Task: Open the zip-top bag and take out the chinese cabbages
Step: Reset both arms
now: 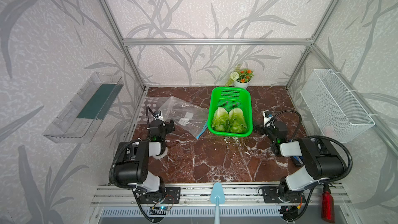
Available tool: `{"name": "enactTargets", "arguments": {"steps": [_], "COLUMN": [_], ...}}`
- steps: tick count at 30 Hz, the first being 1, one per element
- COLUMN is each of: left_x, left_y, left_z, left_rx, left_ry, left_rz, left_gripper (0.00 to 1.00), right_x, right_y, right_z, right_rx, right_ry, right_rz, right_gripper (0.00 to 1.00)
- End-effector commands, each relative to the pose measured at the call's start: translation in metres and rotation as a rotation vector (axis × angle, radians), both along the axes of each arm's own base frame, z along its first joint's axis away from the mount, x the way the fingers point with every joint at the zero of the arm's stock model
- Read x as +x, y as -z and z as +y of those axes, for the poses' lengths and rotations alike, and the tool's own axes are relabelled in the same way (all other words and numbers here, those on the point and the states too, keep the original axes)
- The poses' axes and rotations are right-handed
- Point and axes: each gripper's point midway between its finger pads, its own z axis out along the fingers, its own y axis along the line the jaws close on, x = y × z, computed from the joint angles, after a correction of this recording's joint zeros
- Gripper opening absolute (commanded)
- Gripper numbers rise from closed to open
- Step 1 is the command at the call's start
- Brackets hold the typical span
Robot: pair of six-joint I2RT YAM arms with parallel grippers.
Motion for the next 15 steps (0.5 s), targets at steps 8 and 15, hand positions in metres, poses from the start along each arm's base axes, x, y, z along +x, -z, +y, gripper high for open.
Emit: {"name": "enactTargets", "arguments": {"steps": [8, 15], "left_x": [0.008, 0.007], "left_y": [-0.012, -0.012], "left_z": [-0.003, -0.003], "left_rx": [0.021, 0.021], "left_ry": [0.02, 0.021], "left_rz": [-0.031, -0.032], "left_gripper": [0.99, 0.99], "right_x": [0.005, 0.005], "right_y": [-0.006, -0.006], "right_z": [-0.005, -0.004], "right_rx": [0.016, 0.017], "right_ry": [0.021, 0.019], "right_rz": [-0.019, -0.017], "right_gripper": [0.99, 0.99]}}
